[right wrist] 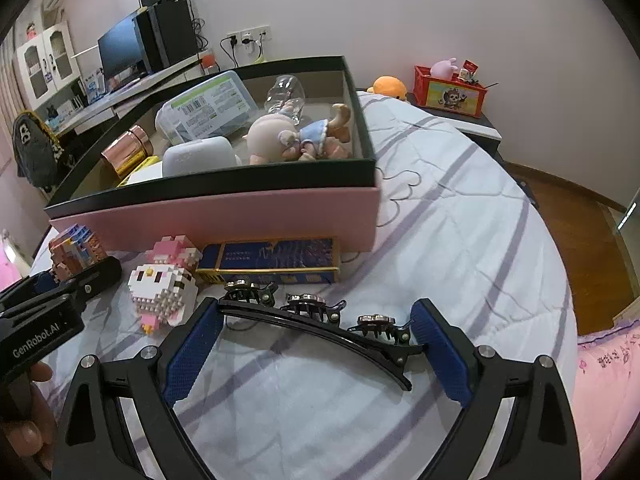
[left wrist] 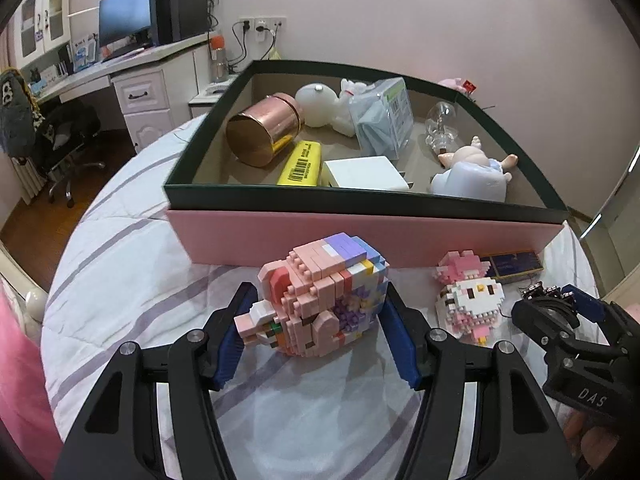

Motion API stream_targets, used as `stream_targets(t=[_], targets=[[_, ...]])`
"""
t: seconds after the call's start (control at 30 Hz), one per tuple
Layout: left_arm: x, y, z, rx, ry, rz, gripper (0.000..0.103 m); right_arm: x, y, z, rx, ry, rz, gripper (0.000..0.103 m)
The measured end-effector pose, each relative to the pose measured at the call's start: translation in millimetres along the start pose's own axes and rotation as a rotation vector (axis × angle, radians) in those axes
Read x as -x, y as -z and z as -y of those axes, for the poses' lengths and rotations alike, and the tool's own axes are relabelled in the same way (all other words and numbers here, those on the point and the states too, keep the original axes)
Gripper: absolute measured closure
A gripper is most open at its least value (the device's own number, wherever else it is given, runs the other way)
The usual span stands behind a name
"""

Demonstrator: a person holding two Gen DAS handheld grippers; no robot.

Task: Organize rigid objects
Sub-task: 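Grasp pink block figure with left gripper while right gripper grasps black hair clip, then carry block figure and hair clip into the pink box and release both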

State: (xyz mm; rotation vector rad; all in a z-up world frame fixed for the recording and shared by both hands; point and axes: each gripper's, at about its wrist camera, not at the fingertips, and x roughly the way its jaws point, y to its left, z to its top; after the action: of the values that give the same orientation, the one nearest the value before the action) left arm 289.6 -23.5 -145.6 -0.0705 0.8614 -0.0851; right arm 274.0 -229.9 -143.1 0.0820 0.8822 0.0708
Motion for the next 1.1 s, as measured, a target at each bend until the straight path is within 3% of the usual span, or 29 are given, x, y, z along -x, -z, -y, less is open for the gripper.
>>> stream_targets(t=[0.67, 1.1], targets=[[76, 8, -15, -0.011, 0.009, 0.098, 0.040, 60, 0, -18, 0.018, -0.066, 0.080, 0.008], [86, -60, -8, -0.054, 0.036, 0.213, 0.040, 73, -67, -40, 0.085, -0.101, 0.176, 0.008]])
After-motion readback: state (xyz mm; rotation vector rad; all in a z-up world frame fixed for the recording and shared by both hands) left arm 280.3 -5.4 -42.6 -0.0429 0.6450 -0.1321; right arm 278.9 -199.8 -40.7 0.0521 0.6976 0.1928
